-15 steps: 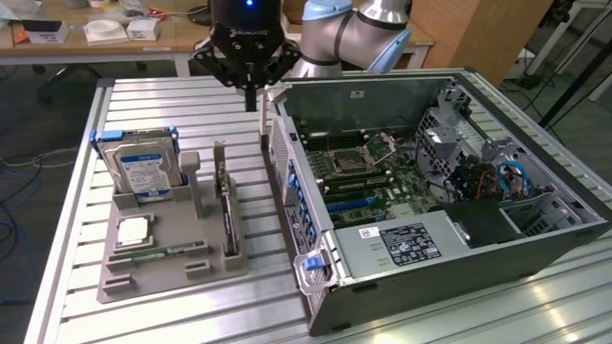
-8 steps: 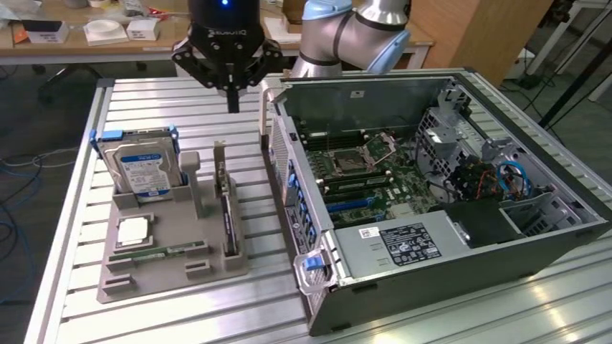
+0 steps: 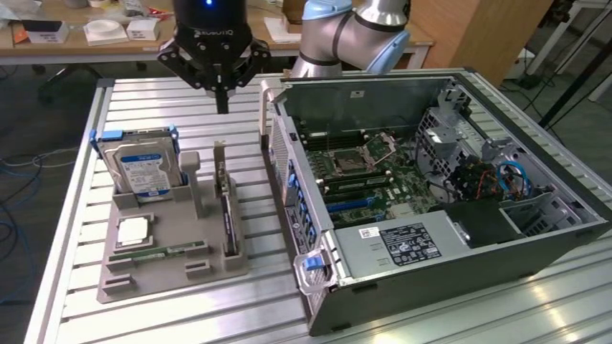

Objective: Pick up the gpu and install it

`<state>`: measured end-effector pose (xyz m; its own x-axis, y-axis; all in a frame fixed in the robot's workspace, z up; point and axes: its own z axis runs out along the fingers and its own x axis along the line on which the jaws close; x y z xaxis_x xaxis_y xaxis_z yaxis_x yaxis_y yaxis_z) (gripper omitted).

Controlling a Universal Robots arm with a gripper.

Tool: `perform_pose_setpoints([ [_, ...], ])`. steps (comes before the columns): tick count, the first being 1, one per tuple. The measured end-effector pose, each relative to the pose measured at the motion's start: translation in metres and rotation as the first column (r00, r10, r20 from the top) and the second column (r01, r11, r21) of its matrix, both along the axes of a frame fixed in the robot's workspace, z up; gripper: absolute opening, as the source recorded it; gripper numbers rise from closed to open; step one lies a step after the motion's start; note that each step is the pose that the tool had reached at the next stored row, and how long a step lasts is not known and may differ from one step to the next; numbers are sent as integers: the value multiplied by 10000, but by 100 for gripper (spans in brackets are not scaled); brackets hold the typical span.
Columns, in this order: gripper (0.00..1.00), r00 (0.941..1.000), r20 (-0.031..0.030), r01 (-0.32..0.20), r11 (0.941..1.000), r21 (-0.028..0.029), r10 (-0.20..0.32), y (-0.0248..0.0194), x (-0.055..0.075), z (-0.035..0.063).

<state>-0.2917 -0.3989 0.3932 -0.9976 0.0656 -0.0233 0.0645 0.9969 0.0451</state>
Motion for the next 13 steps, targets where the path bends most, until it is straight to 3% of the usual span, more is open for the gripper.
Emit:
perform_pose_setpoints([
  [13,11,10000,0,-1,10000,0,1,-2,-46,0],
])
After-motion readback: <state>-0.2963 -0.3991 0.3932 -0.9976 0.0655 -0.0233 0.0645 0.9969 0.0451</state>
